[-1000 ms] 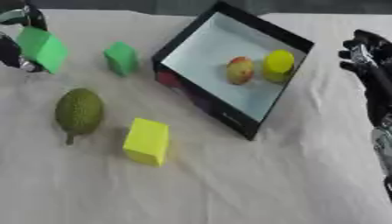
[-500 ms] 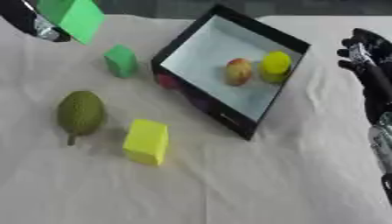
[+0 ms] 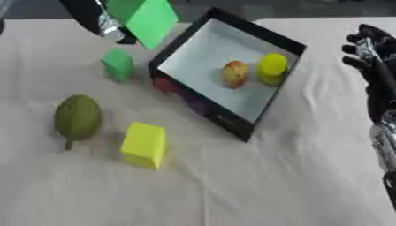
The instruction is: Pick up objects on the table and place them in the box.
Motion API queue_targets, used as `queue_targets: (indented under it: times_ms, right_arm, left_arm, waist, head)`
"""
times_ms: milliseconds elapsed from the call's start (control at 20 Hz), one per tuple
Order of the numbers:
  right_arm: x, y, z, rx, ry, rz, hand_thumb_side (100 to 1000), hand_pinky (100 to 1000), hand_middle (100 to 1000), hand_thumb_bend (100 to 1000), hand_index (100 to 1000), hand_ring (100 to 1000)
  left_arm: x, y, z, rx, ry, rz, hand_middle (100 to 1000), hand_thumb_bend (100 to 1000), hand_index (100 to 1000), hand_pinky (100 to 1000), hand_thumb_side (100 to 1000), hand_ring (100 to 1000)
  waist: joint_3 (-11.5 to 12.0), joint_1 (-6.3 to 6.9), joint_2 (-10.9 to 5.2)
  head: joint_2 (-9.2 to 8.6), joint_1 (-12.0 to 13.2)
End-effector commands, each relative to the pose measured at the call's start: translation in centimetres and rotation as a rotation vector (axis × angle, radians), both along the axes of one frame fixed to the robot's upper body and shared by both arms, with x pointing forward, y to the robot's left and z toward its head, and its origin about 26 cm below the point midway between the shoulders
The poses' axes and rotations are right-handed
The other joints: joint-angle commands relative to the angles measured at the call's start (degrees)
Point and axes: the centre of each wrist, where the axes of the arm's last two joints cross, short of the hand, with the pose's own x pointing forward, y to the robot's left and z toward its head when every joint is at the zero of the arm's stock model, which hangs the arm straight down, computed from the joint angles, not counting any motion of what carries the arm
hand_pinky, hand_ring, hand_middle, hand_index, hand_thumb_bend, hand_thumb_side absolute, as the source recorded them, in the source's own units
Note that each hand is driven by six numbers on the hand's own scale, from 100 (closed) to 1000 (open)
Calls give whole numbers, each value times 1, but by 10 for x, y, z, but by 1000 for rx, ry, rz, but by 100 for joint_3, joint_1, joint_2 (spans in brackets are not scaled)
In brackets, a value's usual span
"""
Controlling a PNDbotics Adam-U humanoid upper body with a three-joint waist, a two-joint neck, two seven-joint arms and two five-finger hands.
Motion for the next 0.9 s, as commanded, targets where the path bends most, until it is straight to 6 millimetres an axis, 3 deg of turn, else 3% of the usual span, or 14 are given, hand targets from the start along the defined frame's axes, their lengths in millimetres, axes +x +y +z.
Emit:
queue_targets:
  times_ms: [50, 400, 700, 900]
  right_arm:
    - [-2, 1, 14, 11, -48, 10, 521, 799, 728, 100, 838, 780]
    - [-2, 9, 19, 22, -61, 38, 524, 799, 726, 100, 837, 779]
    - [-2, 16, 23, 32, -73, 63, 528, 799, 725, 100, 837, 777]
    - [-2, 19, 25, 32, -76, 78, 529, 799, 724, 100, 837, 776]
  left_arm:
    - [10, -13, 1, -10, -2, 0, 539, 406, 591, 591, 100, 659]
    - [44, -30, -16, -44, 2, 44, 539, 407, 594, 592, 100, 657]
    - [71, -29, -39, -35, -27, 120, 564, 507, 618, 645, 100, 679]
    - [84, -26, -54, -15, -14, 135, 576, 521, 629, 653, 100, 687]
  waist:
    - [-28, -4, -166]
    - [-147, -4, -124]
    - [-228, -3, -83]
    - [-268, -6, -55]
  head:
    - [4, 29]
    - [1, 97]
    - [-12, 147]
    - [-18, 181]
